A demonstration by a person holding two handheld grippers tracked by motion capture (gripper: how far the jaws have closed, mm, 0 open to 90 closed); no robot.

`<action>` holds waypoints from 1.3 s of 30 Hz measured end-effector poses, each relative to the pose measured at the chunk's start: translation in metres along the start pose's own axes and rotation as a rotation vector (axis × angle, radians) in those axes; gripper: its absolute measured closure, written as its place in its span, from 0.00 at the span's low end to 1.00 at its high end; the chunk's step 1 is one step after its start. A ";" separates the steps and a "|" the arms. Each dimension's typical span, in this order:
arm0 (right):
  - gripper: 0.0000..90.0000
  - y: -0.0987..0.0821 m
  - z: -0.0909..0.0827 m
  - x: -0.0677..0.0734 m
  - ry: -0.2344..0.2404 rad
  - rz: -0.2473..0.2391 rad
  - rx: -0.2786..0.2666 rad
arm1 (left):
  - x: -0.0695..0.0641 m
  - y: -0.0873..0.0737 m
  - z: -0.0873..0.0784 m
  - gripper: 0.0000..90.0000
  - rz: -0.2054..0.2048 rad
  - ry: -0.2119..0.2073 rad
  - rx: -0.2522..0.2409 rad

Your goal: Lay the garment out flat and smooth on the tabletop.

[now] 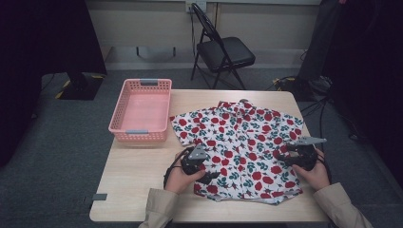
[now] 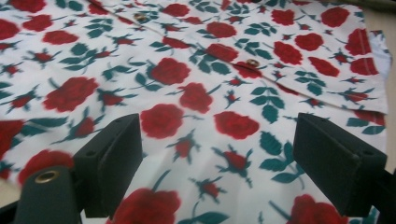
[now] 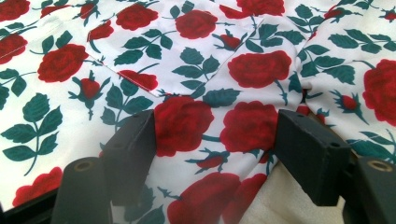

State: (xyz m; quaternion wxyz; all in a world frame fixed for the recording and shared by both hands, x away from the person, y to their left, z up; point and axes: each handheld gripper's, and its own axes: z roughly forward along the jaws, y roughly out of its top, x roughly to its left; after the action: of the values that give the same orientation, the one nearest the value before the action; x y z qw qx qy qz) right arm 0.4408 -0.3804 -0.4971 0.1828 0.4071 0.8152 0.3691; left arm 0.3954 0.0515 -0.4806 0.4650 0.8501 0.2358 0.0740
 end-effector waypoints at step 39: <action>0.32 0.000 0.000 0.000 0.001 0.000 0.000 | 0.045 -0.040 -0.037 0.18 -0.094 0.150 0.067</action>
State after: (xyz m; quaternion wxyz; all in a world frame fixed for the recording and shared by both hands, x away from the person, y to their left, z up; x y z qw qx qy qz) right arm 0.4406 -0.3805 -0.4971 0.1826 0.4069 0.8153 0.3693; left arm 0.4085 0.1186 -0.4976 0.4204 0.8452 0.3119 0.1076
